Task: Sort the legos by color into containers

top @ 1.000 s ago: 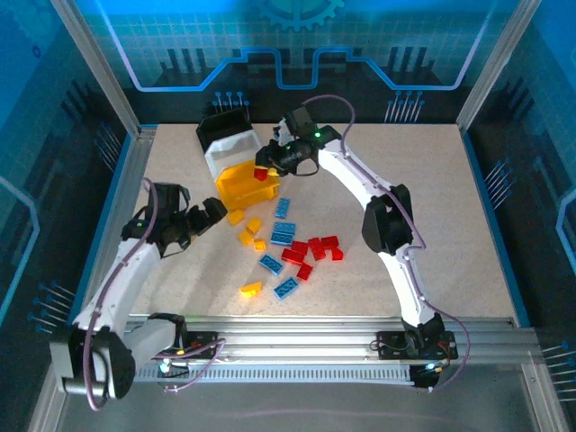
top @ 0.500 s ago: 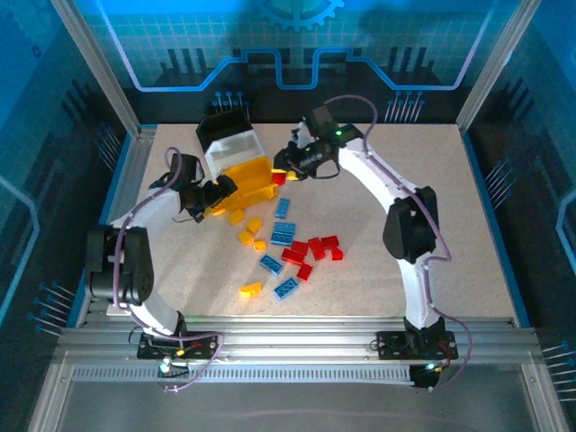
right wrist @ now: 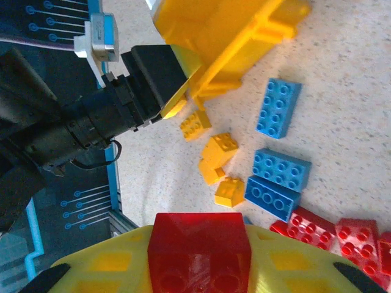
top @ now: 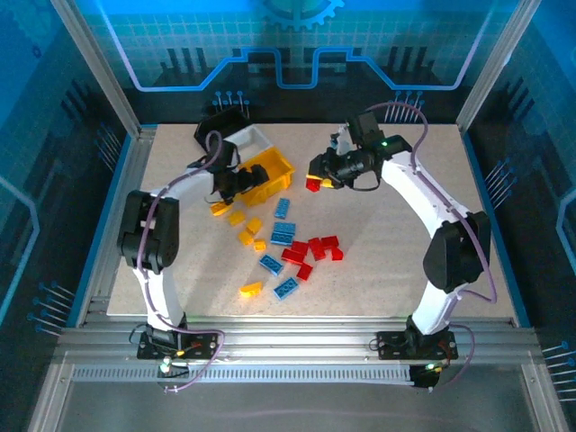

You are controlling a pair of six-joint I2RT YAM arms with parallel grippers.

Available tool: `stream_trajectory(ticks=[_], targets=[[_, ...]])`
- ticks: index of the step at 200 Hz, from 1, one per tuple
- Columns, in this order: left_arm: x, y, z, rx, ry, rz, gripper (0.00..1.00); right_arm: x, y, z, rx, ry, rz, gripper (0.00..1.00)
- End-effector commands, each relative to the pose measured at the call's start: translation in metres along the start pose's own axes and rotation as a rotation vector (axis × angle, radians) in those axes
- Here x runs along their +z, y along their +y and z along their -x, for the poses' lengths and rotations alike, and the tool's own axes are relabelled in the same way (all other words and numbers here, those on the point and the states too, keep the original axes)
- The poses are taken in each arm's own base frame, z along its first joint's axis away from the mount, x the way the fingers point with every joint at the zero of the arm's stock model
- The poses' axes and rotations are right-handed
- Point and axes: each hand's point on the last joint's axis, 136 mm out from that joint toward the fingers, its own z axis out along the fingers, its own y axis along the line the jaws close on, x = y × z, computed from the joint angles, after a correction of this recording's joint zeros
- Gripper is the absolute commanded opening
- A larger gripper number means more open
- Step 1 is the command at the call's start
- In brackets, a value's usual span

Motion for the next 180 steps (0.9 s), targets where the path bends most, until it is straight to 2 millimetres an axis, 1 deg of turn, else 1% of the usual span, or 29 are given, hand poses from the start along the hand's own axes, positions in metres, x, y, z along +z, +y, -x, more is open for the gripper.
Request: stream_trajectory(ticks=[1,28,34,39,53,59,61,79,96,103,122,137,152,166,180], targets=[[0.028,-0.026,-0.026,0.028,0.059,-0.013,0.99,-0.02,-0.001,0.001,-0.026,-0.035,0.015,0.35],[0.052,-0.078,-0.052,0.109,0.111,-0.044,0.99,-0.03,-0.011,0.0,-0.01,-0.046,0.012,0.35],[0.06,-0.083,-0.06,0.119,0.132,-0.042,0.99,-0.033,-0.013,-0.001,-0.009,-0.051,0.012,0.35],[0.063,-0.094,-0.063,0.129,0.138,-0.053,0.99,-0.036,-0.014,-0.001,-0.005,-0.058,0.011,0.35],[0.075,-0.114,-0.072,0.142,0.166,-0.076,0.99,-0.042,-0.02,-0.001,0.006,-0.071,0.01,0.35],[0.08,-0.122,-0.079,0.152,0.183,-0.081,0.99,-0.044,-0.023,-0.001,0.01,-0.076,0.009,0.35],[0.08,-0.127,-0.078,0.158,0.182,-0.09,0.99,-0.045,-0.023,-0.001,0.012,-0.078,0.009,0.35],[0.088,-0.146,-0.088,0.193,0.207,-0.1,0.99,-0.052,-0.03,-0.001,0.028,-0.089,0.008,0.35],[0.087,-0.156,-0.091,0.188,0.225,-0.116,0.99,-0.056,-0.036,-0.001,0.037,-0.101,0.007,0.35],[0.082,-0.158,-0.088,0.185,0.219,-0.121,0.99,-0.057,-0.037,0.0,0.041,-0.108,0.007,0.35],[0.055,-0.165,-0.074,0.218,0.166,-0.136,0.99,-0.06,-0.04,0.005,0.05,-0.129,0.009,0.35],[0.032,-0.167,-0.057,0.226,0.127,-0.15,0.99,-0.063,-0.039,0.011,0.058,-0.15,0.018,0.36],[0.013,-0.169,-0.037,0.236,0.084,-0.171,0.99,-0.068,-0.038,0.016,0.06,-0.167,0.024,0.36],[0.006,-0.168,-0.016,0.229,0.052,-0.185,0.99,-0.07,-0.037,0.018,0.058,-0.174,0.027,0.35],[0.008,-0.167,0.0,0.216,0.039,-0.199,0.99,-0.072,-0.035,0.019,0.058,-0.173,0.028,0.36]])
